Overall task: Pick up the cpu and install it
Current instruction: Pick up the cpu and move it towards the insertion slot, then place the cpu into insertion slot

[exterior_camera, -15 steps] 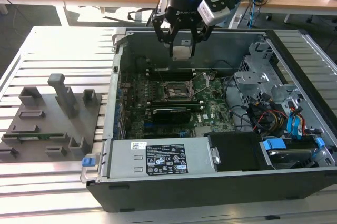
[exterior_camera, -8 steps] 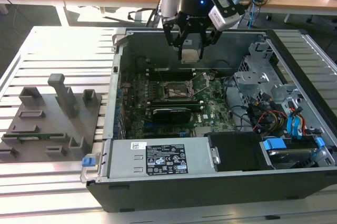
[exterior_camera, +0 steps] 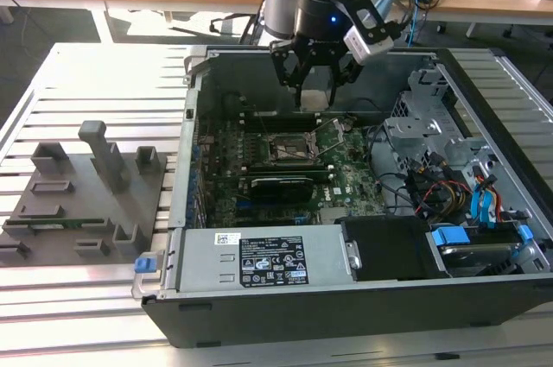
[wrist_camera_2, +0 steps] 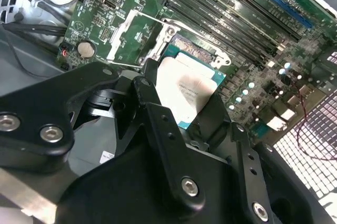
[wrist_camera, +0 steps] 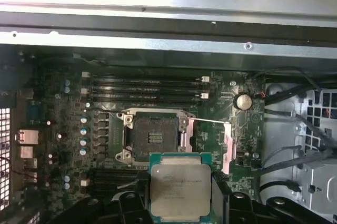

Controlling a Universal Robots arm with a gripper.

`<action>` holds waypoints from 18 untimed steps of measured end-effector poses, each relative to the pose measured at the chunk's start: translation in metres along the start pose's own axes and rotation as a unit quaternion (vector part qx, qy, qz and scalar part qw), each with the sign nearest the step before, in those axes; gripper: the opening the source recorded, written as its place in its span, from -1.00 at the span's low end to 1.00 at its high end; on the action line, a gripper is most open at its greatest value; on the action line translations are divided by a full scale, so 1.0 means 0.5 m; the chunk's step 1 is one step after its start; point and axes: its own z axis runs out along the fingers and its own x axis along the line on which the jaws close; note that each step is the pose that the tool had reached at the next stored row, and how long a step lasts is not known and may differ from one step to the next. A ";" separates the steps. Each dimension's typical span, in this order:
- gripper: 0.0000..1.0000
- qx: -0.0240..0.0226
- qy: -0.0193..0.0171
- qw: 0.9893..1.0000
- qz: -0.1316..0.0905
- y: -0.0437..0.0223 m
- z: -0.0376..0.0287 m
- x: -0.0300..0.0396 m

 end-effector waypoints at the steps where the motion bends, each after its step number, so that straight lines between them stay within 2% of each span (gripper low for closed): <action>1: 0.09 0.000 0.000 1.000 0.000 0.000 0.003 0.000; 6: 0.09 0.000 0.000 1.000 0.000 0.002 0.019 0.000; 18: 0.09 0.000 0.000 1.000 0.000 0.002 0.020 0.000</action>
